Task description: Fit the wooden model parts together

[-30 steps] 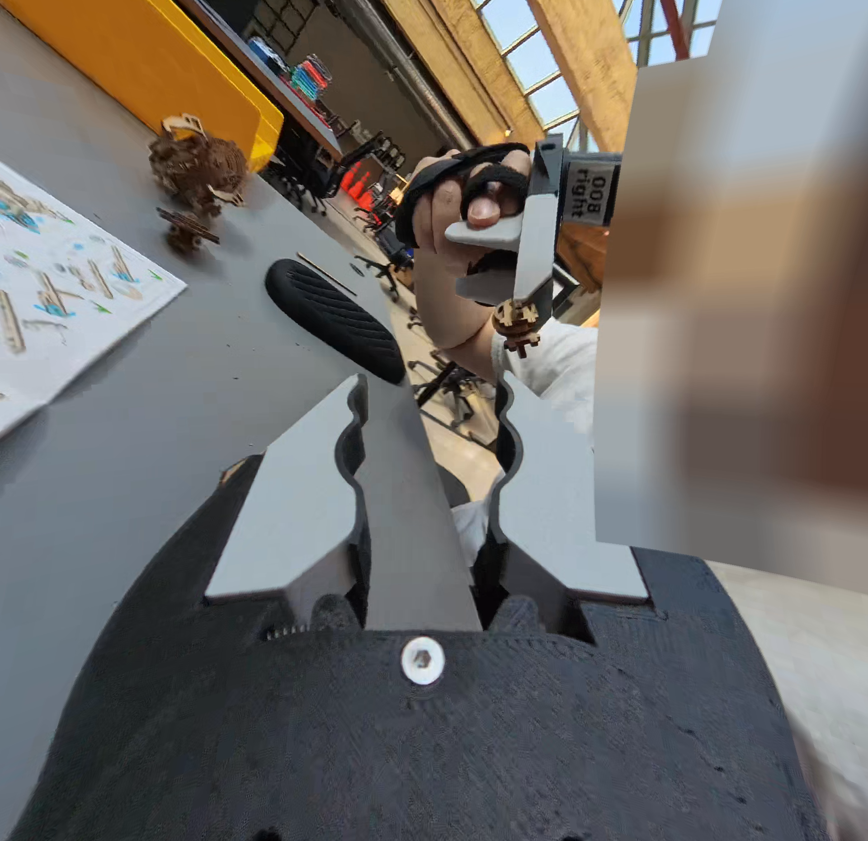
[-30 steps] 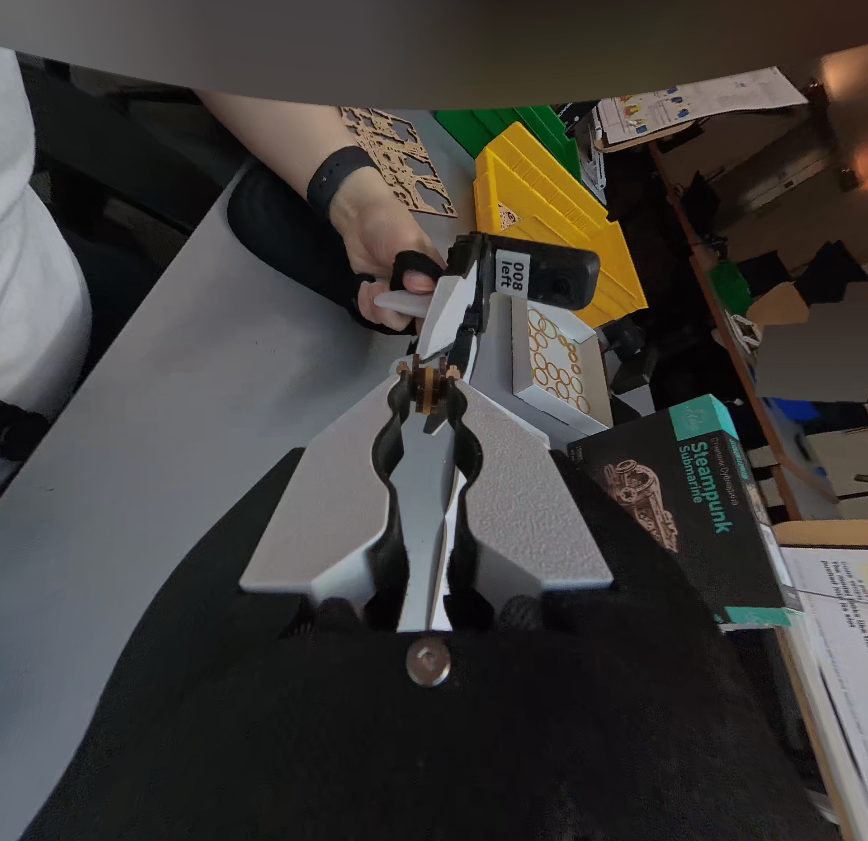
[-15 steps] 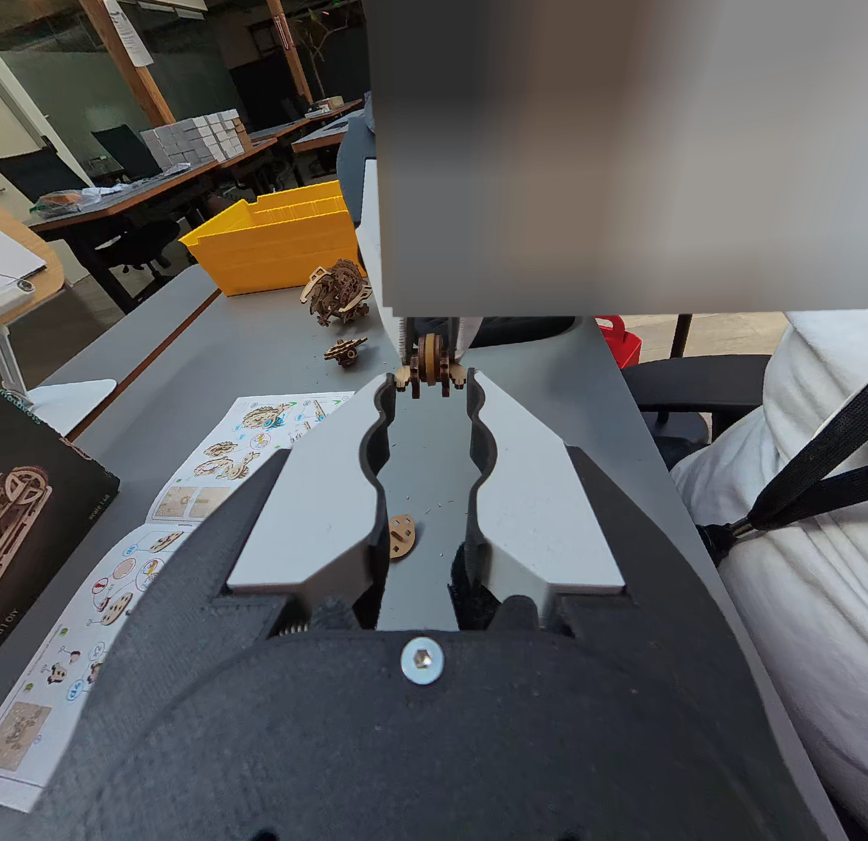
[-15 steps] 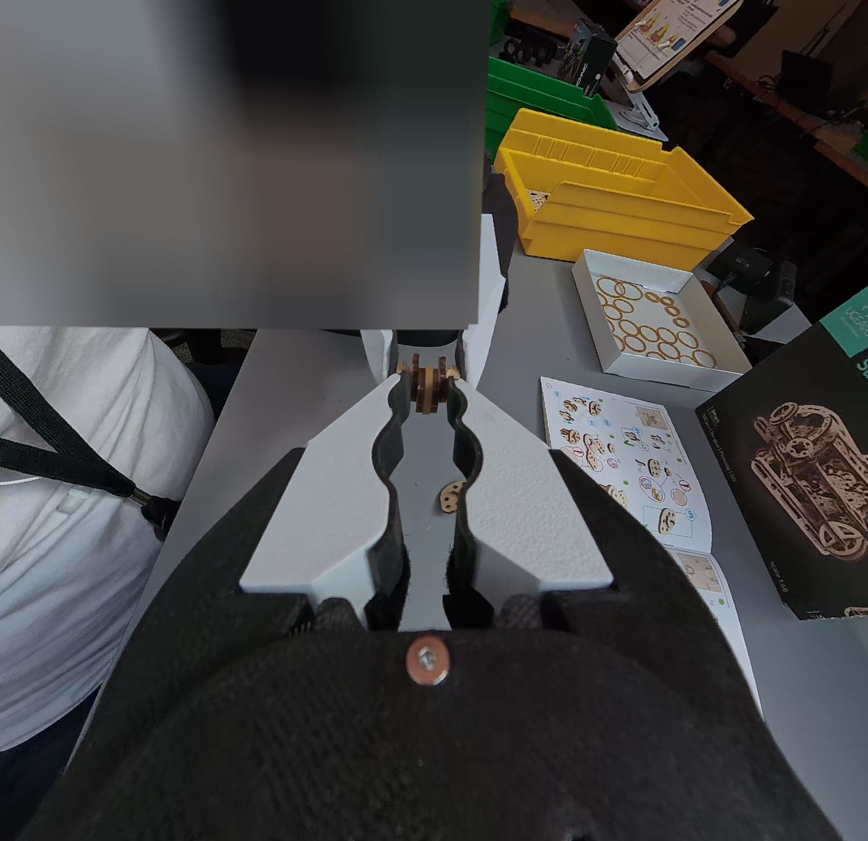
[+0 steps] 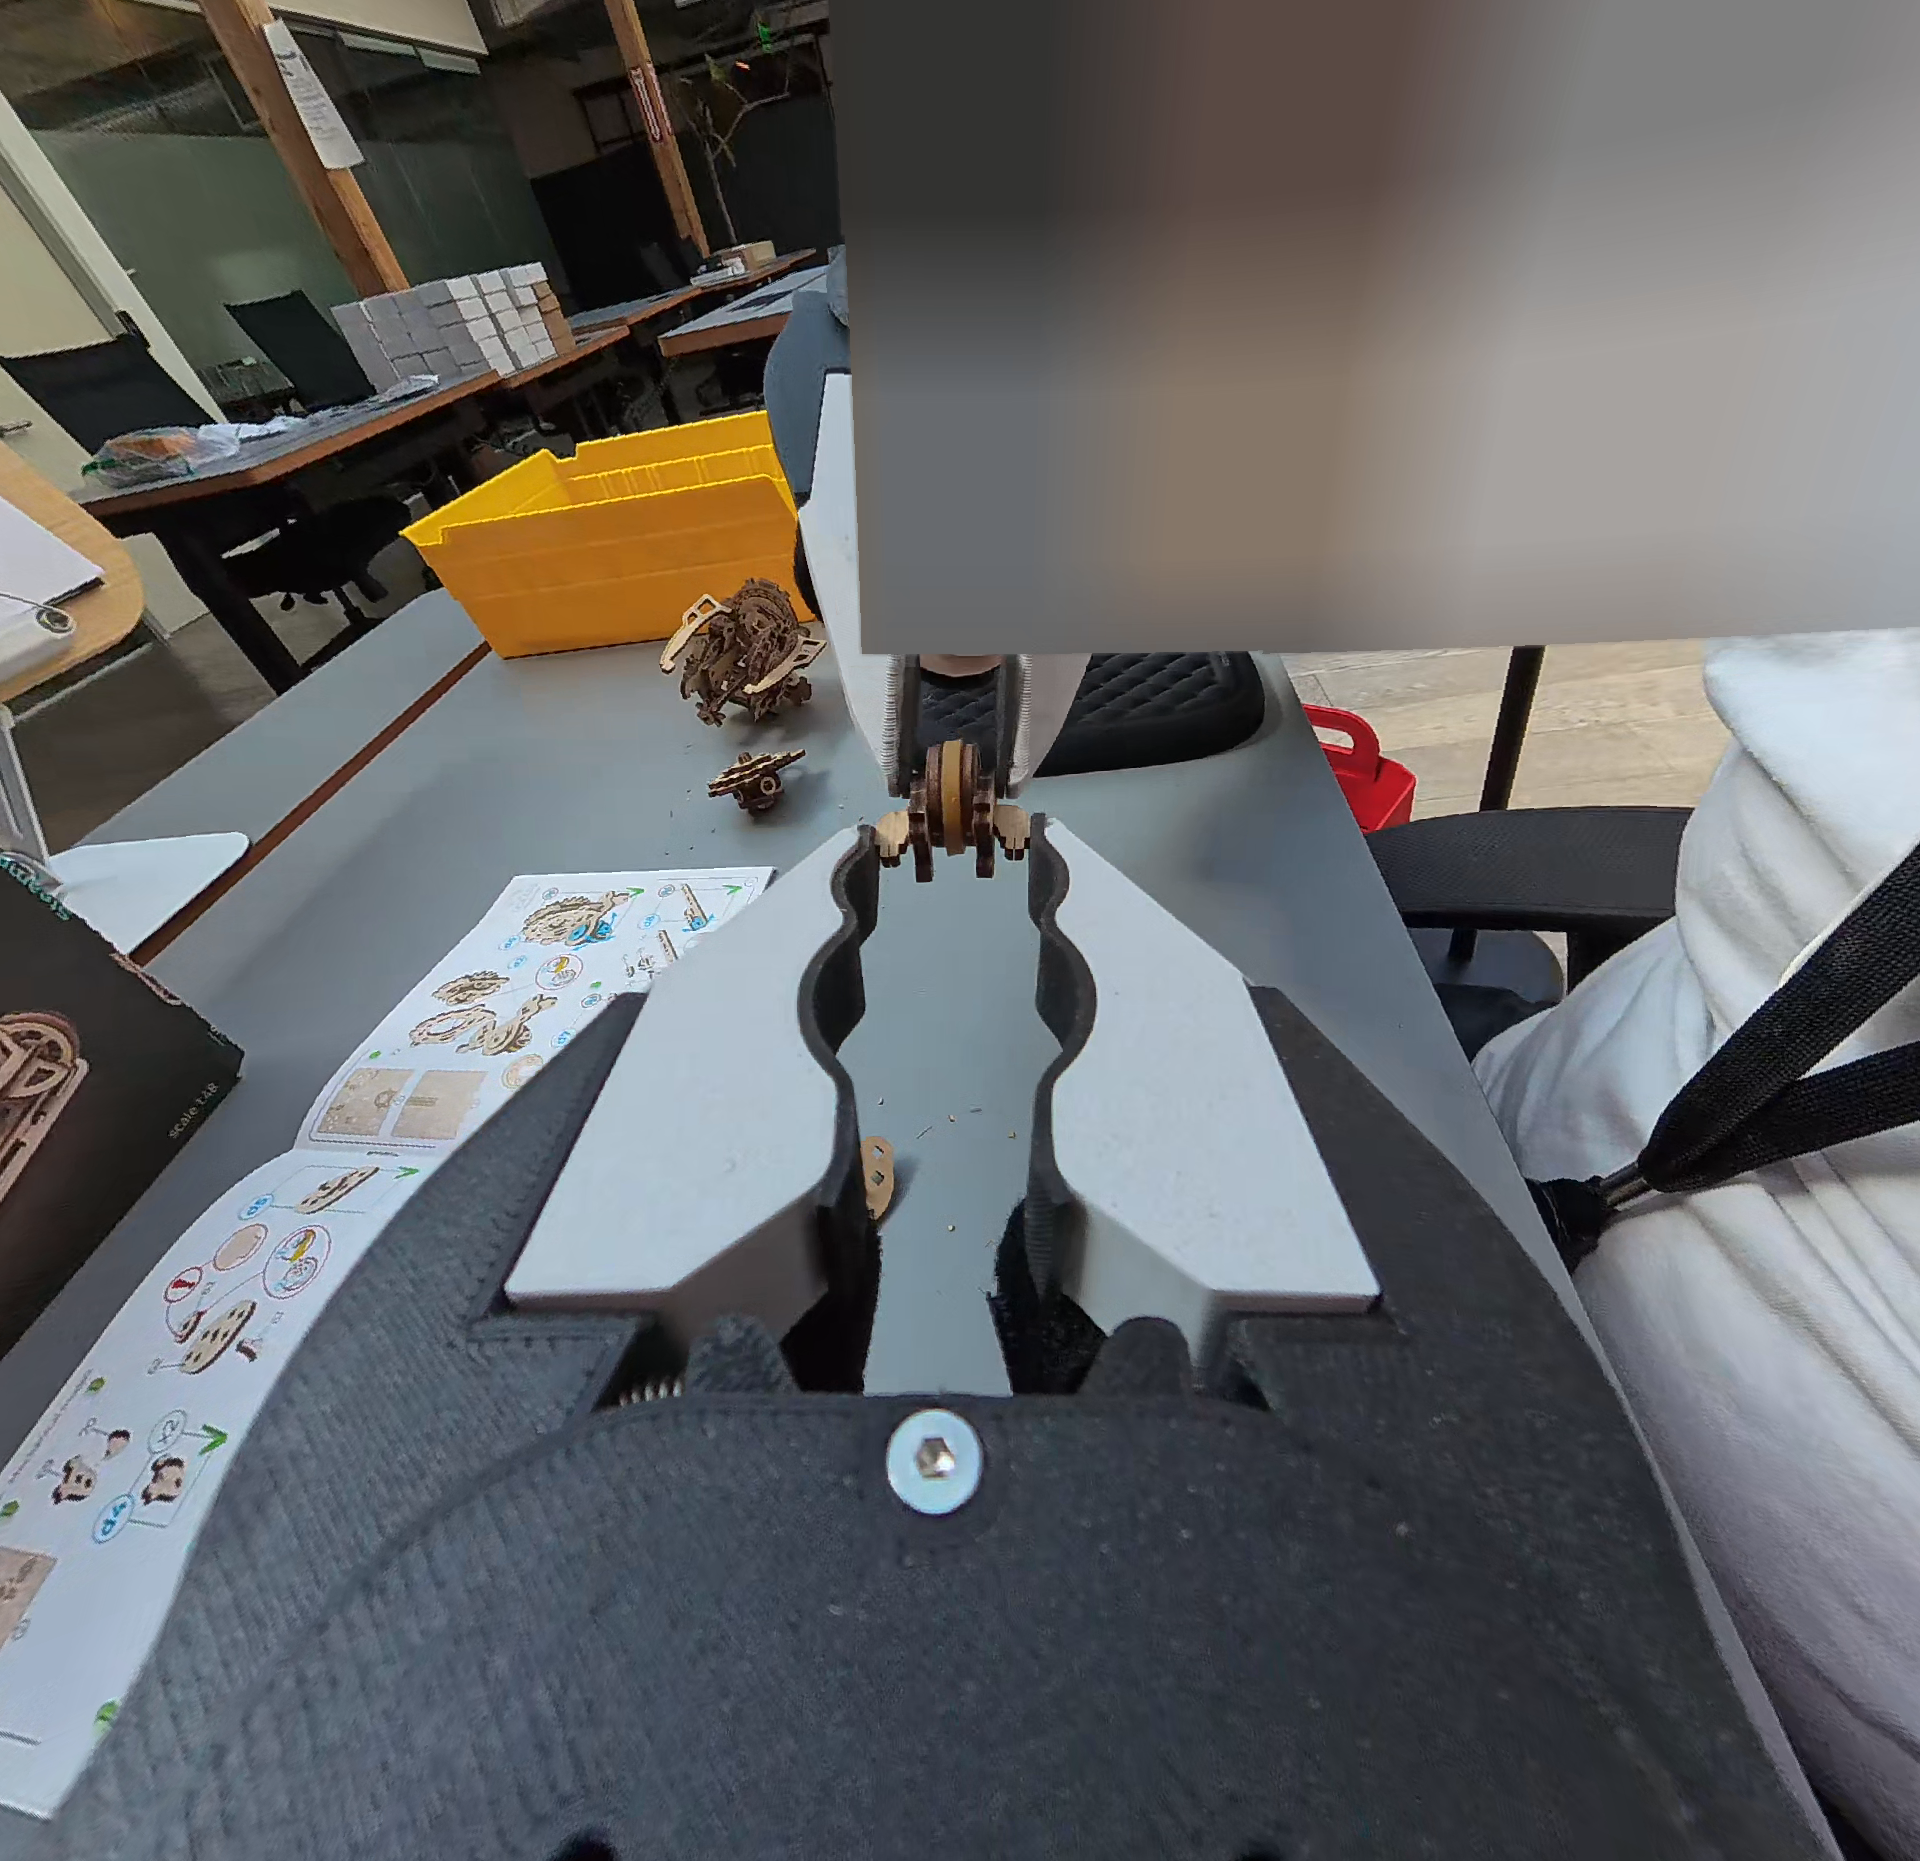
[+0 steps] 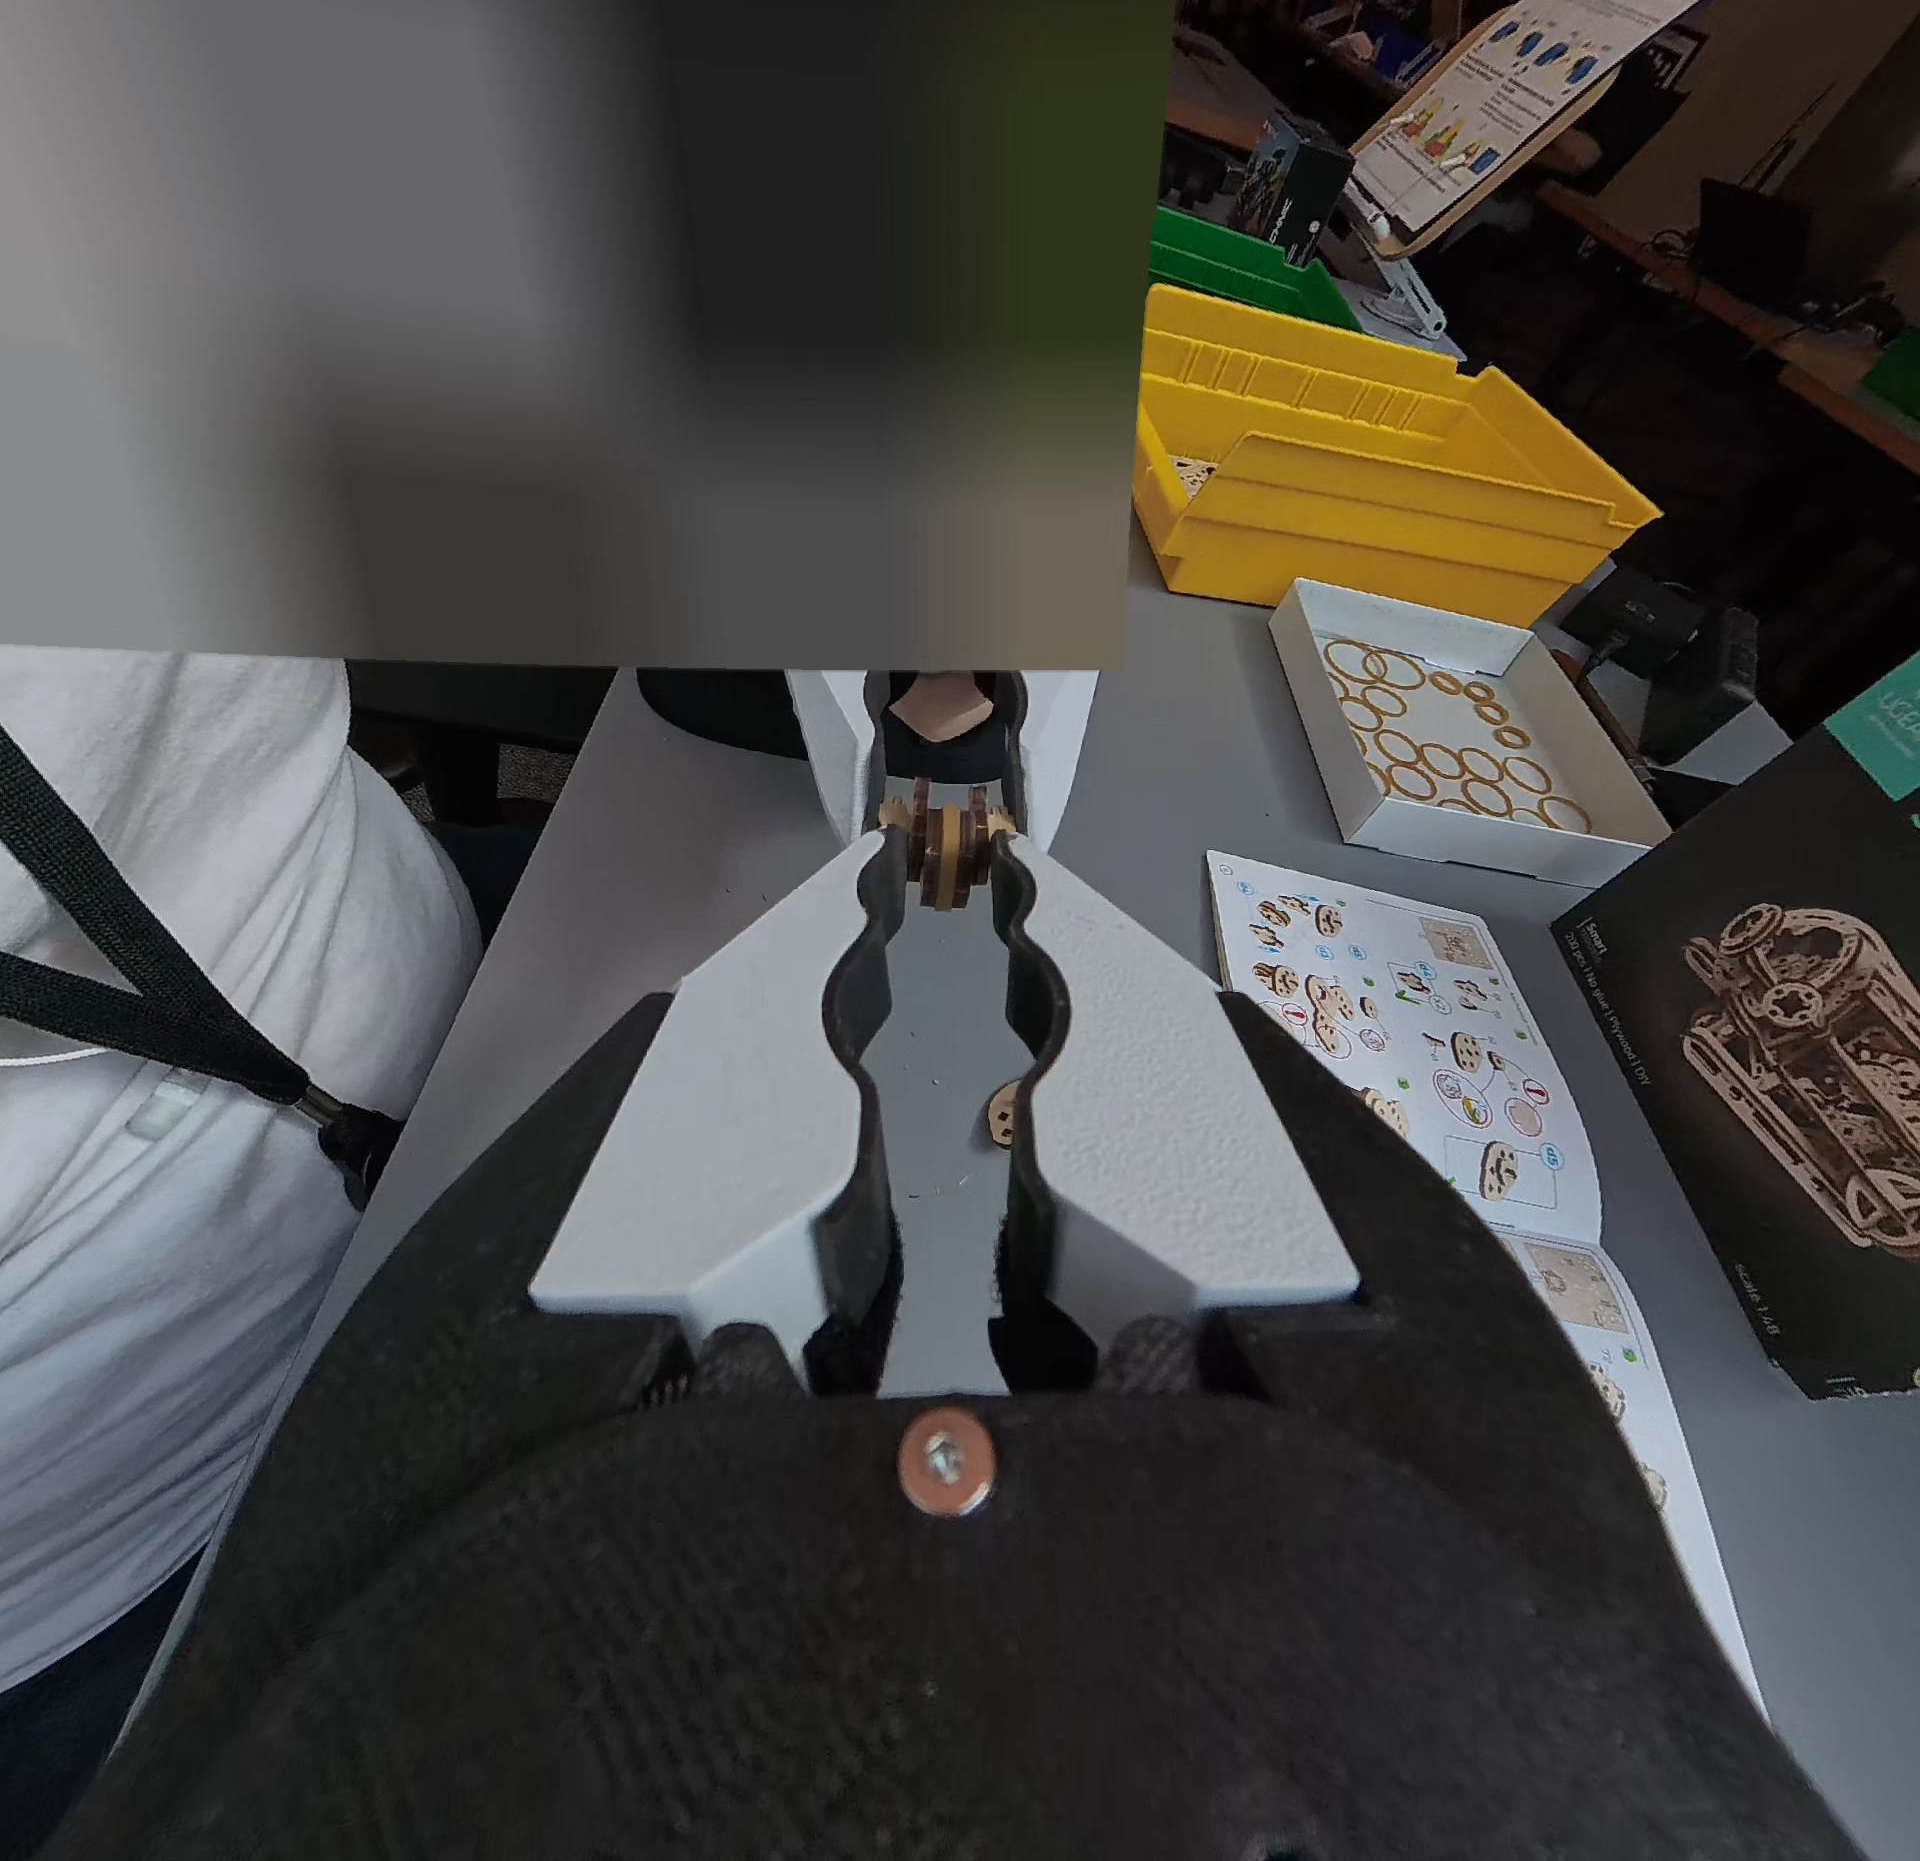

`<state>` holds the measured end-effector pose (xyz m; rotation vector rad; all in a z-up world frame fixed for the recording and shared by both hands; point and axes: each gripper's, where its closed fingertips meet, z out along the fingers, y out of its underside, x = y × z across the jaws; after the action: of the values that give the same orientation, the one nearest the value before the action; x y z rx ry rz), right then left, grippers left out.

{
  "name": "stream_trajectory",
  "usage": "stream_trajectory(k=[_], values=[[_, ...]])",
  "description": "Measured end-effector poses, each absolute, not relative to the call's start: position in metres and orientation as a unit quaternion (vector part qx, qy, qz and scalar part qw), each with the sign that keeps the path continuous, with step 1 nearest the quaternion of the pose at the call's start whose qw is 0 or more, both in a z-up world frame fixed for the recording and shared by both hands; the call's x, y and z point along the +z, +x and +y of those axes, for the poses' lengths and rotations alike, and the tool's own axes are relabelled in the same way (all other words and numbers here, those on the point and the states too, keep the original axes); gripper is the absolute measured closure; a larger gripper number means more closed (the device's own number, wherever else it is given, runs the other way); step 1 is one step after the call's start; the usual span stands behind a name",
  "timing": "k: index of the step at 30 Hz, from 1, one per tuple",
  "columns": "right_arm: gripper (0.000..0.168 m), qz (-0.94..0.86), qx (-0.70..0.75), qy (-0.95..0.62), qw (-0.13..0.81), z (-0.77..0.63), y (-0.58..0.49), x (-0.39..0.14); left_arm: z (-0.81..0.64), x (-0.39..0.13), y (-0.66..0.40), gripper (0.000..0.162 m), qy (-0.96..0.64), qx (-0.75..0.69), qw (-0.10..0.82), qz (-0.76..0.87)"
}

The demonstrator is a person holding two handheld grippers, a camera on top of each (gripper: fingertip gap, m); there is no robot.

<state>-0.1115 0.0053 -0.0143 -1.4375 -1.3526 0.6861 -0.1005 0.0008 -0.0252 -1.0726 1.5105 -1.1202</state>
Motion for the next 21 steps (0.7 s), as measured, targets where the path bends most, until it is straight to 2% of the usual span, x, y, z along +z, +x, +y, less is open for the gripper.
stream_trajectory(k=[21], values=[[0.154,-0.550,0.291,-0.605,0.496,0.005,-0.114,-0.036,-0.002,-0.043,-0.101,0.135,-0.455,-0.458,0.438,0.626]])
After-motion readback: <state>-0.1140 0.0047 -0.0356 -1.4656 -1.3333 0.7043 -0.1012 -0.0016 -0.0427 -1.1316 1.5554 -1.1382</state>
